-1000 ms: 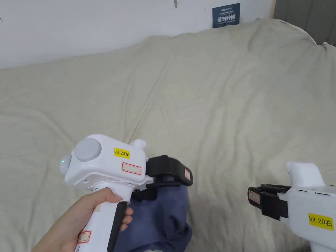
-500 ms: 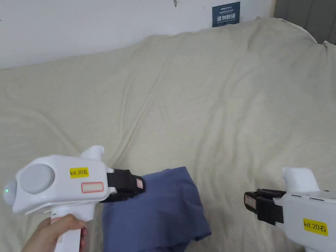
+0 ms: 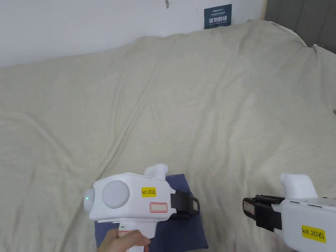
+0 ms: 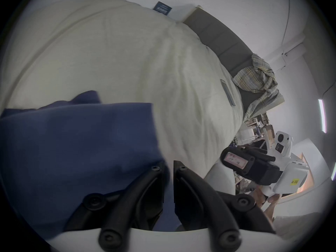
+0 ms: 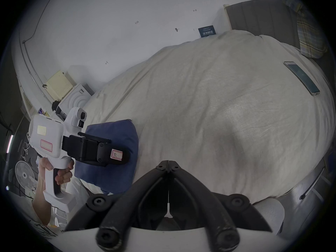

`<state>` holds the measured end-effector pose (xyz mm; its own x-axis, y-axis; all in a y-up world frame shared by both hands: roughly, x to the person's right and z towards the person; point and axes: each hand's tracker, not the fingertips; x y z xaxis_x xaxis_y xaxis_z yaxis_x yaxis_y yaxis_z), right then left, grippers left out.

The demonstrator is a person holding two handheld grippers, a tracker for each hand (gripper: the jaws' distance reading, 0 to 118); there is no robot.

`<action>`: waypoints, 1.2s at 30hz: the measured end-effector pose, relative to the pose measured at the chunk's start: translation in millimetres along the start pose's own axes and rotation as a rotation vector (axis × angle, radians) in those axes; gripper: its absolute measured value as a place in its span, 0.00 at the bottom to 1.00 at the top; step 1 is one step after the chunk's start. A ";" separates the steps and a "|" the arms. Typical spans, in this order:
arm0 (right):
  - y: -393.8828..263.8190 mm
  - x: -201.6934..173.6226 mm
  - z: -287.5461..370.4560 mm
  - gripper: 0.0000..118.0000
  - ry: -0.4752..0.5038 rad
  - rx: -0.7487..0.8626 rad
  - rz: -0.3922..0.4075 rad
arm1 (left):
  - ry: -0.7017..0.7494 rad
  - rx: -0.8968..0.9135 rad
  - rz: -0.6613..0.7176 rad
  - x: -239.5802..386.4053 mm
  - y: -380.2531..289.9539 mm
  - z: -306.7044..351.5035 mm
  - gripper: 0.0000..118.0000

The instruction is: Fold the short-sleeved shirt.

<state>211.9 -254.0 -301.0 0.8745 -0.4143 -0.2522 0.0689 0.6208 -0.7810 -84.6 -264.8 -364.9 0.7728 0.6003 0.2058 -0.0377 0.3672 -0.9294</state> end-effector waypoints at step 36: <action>-25.5 -149.7 -109.9 0.00 -0.022 -0.008 0.304 | -0.301 0.178 0.420 -179.3 -49.8 115.2 1.00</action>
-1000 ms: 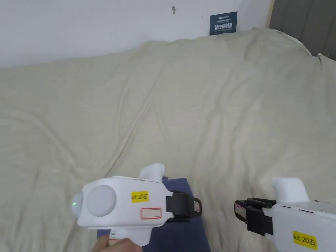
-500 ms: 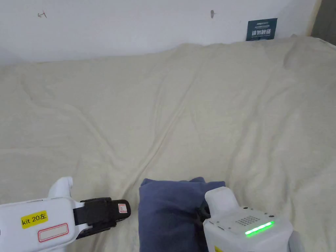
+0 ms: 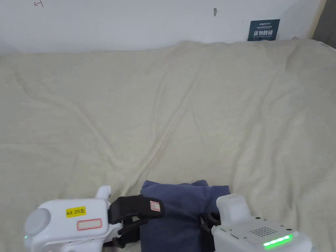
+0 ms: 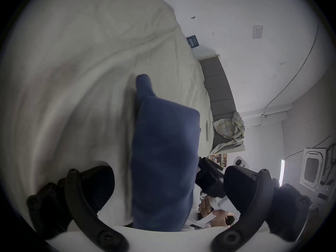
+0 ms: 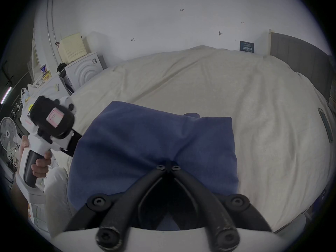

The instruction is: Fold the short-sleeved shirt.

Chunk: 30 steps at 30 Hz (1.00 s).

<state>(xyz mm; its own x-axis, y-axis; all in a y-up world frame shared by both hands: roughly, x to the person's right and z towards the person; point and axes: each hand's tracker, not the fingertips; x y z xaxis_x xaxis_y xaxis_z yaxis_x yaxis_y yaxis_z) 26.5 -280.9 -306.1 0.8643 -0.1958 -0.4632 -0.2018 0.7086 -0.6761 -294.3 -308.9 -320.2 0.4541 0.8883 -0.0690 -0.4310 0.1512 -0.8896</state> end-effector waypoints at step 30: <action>68.3 -85.1 39.8 0.00 -0.103 0.457 0.141 | 0.353 0.170 -0.120 -5.1 39.3 126.0 0.31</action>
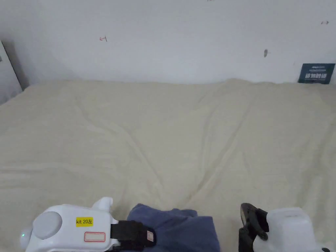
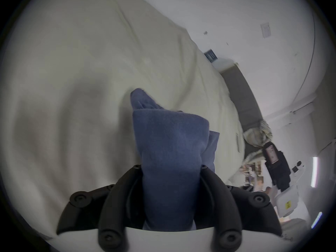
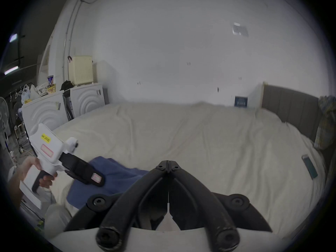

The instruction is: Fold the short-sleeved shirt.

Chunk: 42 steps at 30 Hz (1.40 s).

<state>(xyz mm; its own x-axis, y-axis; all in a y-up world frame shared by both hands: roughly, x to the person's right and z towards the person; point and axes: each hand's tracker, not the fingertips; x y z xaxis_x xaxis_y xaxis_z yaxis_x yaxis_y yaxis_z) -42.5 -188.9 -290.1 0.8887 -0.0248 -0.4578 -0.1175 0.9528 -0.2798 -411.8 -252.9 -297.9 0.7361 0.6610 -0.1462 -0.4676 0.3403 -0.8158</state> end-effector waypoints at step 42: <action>46.3 -88.2 -43.6 0.00 -0.123 0.090 0.054 | 0.890 0.558 0.051 -221.5 96.5 297.2 0.85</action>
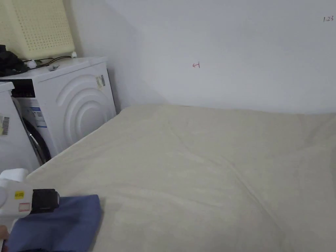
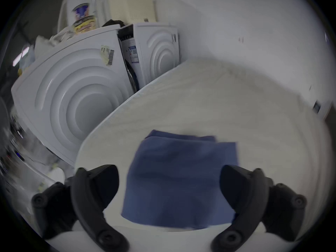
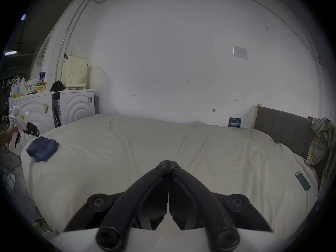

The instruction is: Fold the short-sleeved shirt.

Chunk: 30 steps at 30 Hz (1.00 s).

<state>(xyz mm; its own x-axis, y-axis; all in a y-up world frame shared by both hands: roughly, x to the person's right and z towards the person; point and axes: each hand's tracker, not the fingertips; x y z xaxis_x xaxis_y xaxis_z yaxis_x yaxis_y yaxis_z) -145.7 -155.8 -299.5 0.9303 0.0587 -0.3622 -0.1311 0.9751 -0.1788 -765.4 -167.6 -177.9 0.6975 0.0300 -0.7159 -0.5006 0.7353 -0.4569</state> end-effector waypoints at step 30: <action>37.7 157.7 102.3 0.00 -0.059 0.142 -0.130 | -0.345 0.520 -0.173 388.1 -178.5 328.8 0.00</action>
<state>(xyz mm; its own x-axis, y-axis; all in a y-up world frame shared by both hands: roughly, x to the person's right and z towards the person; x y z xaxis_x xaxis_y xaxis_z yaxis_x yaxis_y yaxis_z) 31.1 -87.9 -269.7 0.9553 -0.0610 -0.2894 0.0368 0.9954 -0.0883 -236.8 -64.6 -200.6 0.9139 0.0334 -0.4045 -0.1125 0.9784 -0.1734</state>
